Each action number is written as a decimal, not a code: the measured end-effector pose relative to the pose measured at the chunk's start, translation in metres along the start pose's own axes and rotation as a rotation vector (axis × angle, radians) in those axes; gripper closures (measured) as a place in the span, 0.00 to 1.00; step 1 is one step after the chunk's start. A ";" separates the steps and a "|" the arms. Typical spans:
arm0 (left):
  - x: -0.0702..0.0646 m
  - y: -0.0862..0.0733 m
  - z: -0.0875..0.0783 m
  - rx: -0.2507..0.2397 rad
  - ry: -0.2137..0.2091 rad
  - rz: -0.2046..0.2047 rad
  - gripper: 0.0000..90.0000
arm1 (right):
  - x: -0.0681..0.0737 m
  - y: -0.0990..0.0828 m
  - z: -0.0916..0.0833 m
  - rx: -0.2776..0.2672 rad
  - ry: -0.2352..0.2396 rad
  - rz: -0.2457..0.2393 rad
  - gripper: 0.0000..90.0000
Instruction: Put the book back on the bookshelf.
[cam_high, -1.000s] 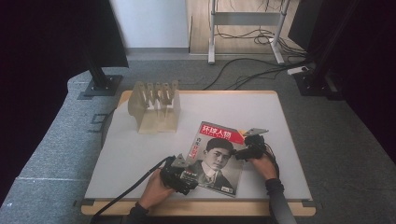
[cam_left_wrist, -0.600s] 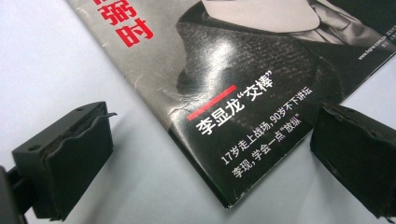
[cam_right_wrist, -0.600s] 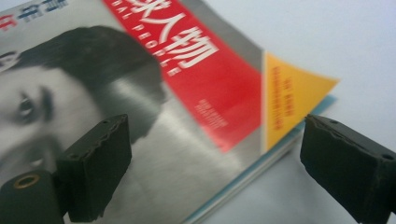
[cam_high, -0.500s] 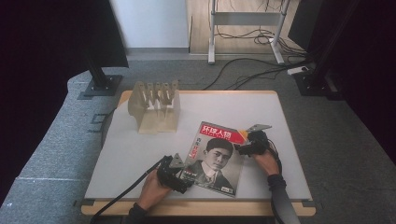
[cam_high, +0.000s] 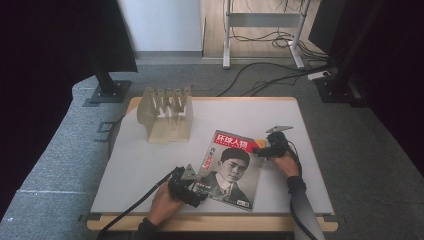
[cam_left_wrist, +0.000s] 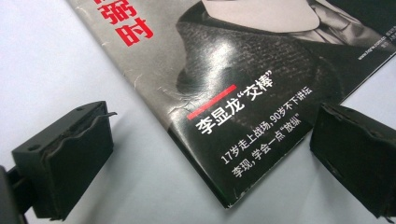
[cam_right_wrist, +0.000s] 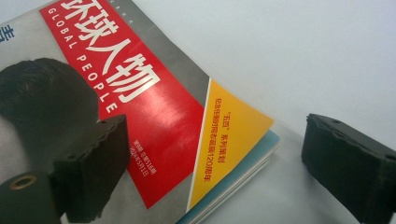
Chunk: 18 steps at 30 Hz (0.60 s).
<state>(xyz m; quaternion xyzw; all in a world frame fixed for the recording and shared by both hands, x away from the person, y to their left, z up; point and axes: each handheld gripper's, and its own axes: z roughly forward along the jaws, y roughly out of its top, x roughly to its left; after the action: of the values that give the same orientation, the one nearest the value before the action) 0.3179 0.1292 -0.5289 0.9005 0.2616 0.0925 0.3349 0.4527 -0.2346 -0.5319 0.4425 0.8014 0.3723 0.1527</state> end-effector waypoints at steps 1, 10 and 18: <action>0.000 0.000 0.000 0.000 0.000 0.000 0.00 | 0.000 -0.001 -0.002 -0.006 0.008 0.004 0.15; 0.000 0.000 0.000 0.000 0.000 0.001 0.00 | -0.002 0.000 -0.008 -0.005 0.063 0.062 0.28; 0.000 0.000 0.000 0.002 0.001 0.003 0.00 | -0.001 0.003 -0.014 -0.006 -0.029 0.081 0.64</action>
<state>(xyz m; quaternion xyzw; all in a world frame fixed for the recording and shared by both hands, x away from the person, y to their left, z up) 0.3180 0.1293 -0.5288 0.9011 0.2606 0.0930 0.3337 0.4475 -0.2411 -0.5207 0.4793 0.7796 0.3740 0.1505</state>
